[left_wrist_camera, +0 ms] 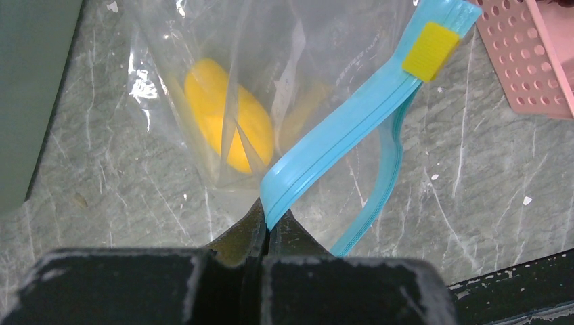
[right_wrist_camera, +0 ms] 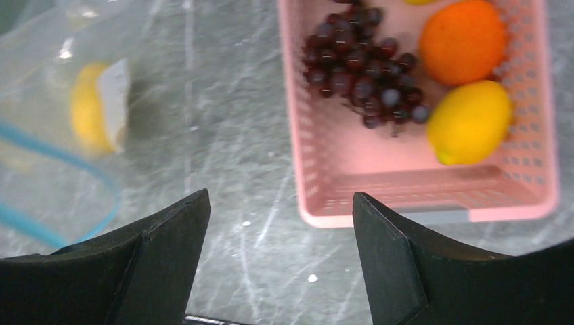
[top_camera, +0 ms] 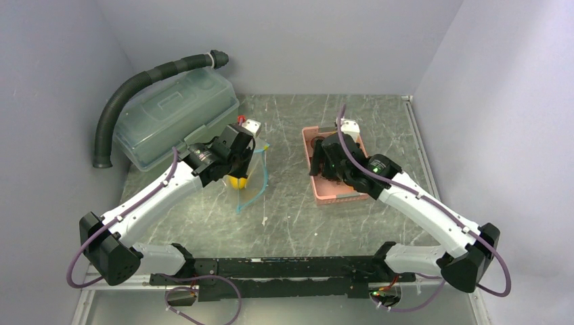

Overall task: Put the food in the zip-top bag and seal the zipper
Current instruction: Pick up the fake fruit from the bin.

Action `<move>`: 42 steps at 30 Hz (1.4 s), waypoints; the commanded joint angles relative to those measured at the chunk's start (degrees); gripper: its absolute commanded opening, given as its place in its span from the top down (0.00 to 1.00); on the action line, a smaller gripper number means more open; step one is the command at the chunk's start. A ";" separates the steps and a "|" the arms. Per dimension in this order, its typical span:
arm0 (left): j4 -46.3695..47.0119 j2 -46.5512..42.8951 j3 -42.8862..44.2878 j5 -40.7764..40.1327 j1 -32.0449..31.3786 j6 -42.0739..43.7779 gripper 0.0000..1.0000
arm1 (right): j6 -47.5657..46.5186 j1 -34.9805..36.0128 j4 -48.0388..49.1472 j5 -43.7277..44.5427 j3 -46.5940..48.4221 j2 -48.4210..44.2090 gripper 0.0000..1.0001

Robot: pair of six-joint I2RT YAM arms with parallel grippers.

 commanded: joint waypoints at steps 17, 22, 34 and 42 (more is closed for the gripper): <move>1.32 -0.70 0.38 0.55 -0.07 -0.08 1.00 | 6.06 -16.80 0.21 8.18 -10.15 3.97 0.13; 1.41 -0.80 0.36 0.75 -0.09 -0.07 1.00 | 6.84 -19.39 2.79 7.69 -11.31 7.05 0.13; 1.42 -1.09 0.37 1.17 -0.08 0.09 1.00 | 7.89 -22.25 5.68 8.42 -10.24 15.87 0.13; 1.41 -0.73 0.34 1.08 -0.10 0.11 1.00 | 8.62 -23.29 6.98 9.58 -10.53 20.46 0.14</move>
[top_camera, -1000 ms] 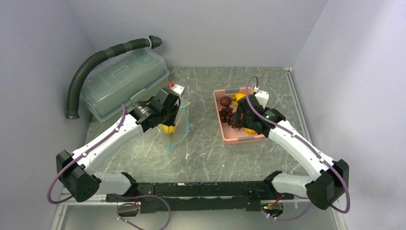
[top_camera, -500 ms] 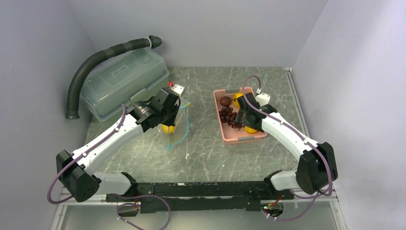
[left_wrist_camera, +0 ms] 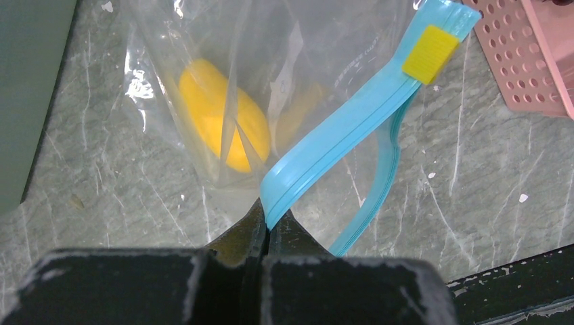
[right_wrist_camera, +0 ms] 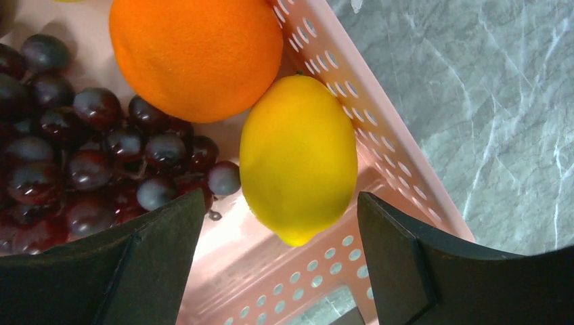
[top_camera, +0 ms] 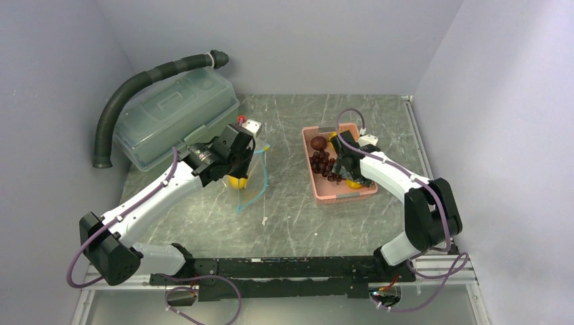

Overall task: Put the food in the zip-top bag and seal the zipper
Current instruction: Pick up the fake fruit from the bin.

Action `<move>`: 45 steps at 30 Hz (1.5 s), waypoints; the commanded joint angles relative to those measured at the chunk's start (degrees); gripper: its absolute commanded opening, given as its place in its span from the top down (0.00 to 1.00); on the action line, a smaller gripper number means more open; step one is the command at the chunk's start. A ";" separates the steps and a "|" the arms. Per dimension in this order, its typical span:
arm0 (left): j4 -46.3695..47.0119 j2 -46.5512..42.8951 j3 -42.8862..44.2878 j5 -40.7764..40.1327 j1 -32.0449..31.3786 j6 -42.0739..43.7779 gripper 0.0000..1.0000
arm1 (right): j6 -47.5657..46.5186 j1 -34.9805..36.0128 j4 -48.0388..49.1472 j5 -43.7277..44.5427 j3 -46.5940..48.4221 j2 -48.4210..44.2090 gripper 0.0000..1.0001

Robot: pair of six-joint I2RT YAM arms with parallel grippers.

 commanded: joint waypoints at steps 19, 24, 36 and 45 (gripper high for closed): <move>1.58 -0.19 0.42 1.15 -0.09 0.39 1.00 | 2.01 -1.86 2.76 3.60 -1.66 1.65 0.41; 1.60 -0.18 0.43 1.34 -0.12 0.34 1.00 | 1.77 -1.84 2.34 3.04 -1.59 0.10 0.60; 1.56 -0.54 0.41 1.38 -0.12 0.25 1.00 | -1.13 -1.74 0.42 0.43 -0.15 -11.63 0.74; 1.56 -0.32 0.43 1.67 -0.06 0.17 1.00 | -6.90 -1.46 6.61 -12.03 -1.63 -20.57 0.74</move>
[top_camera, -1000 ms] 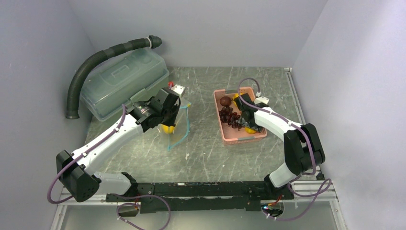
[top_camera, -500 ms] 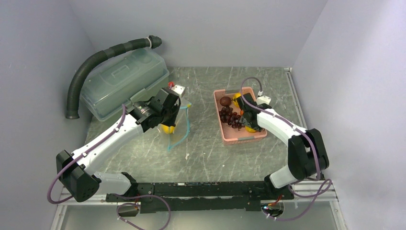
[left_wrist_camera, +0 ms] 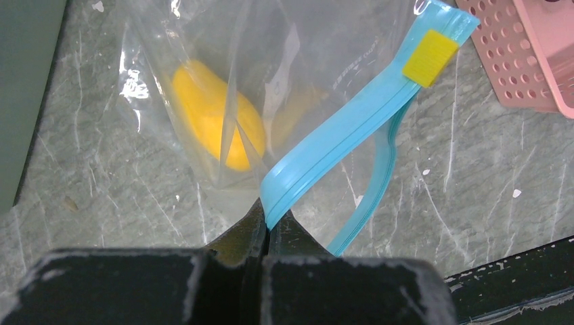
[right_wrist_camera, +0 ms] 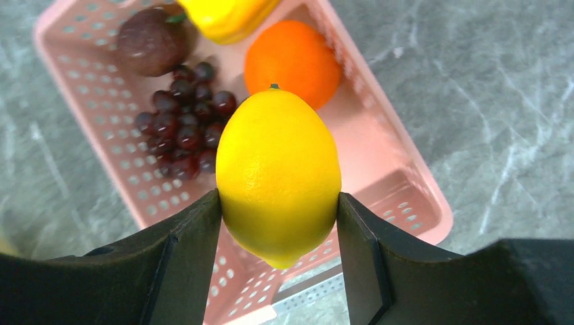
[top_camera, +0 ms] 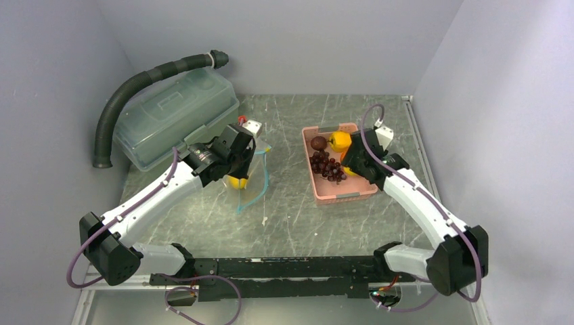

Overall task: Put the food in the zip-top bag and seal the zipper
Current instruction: Pick up the fake fruit from the bin, then place the fake fruit in the zipper food storage bag.

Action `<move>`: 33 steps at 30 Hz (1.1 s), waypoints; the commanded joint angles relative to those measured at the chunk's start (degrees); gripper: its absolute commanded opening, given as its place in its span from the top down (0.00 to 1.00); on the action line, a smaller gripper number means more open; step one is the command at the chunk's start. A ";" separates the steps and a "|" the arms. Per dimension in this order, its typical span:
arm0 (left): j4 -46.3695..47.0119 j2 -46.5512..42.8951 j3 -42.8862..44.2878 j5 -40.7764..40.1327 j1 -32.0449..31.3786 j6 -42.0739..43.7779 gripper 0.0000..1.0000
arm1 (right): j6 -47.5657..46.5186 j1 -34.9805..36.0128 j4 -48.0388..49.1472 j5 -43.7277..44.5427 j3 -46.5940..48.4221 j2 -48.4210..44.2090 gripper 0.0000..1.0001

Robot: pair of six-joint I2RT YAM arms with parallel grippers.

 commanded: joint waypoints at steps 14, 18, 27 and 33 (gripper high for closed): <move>1.30 0.09 0.54 0.10 -0.11 0.25 1.00 | -10.15 15.85 12.80 -22.59 2.57 -7.08 0.75; 1.32 -0.01 0.41 0.09 -0.12 0.26 1.00 | -10.90 20.25 14.83 -24.40 3.62 -7.04 0.74; 1.40 -0.45 0.37 -0.10 -0.12 0.25 1.00 | -9.73 28.26 20.35 -28.57 5.27 -4.17 0.71; 1.42 -0.79 0.42 0.13 -0.11 0.34 1.00 | -9.46 32.25 21.54 -27.60 8.33 0.98 0.71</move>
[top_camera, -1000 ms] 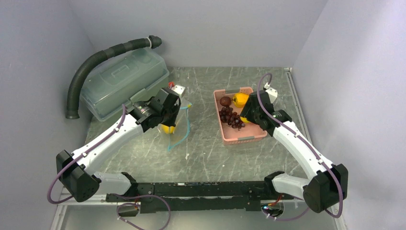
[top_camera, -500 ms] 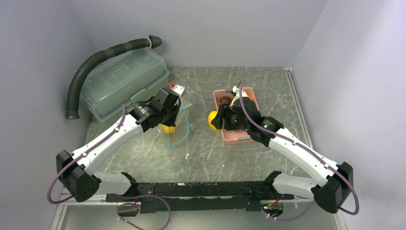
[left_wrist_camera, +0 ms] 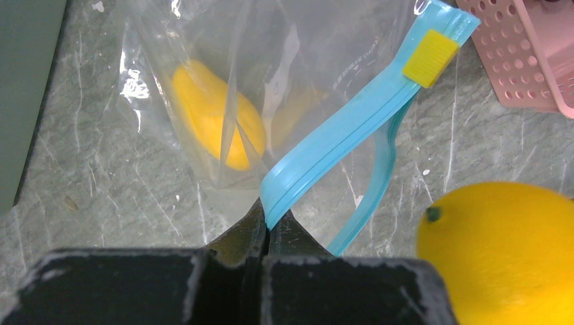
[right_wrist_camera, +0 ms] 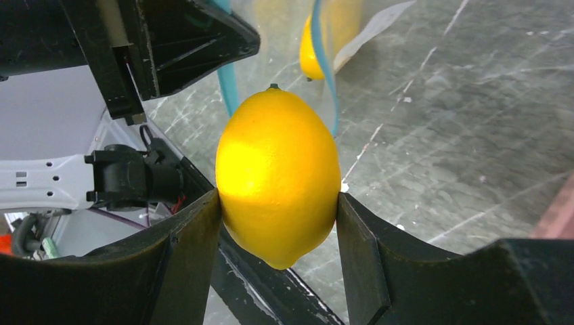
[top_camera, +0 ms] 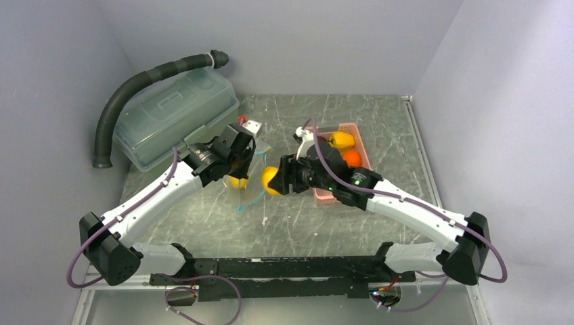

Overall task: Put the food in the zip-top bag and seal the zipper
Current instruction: Place the fake fruit in the zipper food storage bag.

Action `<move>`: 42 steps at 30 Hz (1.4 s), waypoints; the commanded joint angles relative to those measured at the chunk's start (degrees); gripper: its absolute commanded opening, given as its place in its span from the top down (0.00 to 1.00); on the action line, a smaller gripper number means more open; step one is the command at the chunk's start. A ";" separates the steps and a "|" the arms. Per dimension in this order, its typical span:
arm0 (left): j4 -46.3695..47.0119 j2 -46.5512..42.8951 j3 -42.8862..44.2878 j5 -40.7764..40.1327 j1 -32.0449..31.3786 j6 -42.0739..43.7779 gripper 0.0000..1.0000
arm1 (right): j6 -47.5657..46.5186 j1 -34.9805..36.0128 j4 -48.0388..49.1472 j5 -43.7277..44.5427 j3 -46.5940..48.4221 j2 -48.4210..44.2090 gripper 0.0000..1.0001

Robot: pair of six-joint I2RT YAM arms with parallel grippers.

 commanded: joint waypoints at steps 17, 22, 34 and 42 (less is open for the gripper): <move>1.52 -1.07 0.34 0.34 -0.12 0.30 1.00 | 6.55 3.61 7.90 3.68 10.71 16.82 0.72; 1.45 -0.97 0.43 0.34 -0.07 0.34 1.00 | 8.72 3.67 6.81 8.67 12.80 19.28 0.70; 1.43 -0.98 0.42 0.34 -0.11 0.34 1.00 | 12.67 3.60 5.26 15.85 15.89 22.37 0.47; 1.51 -0.84 0.37 0.31 -0.10 0.27 1.00 | 13.25 3.61 4.54 16.93 16.35 22.27 0.29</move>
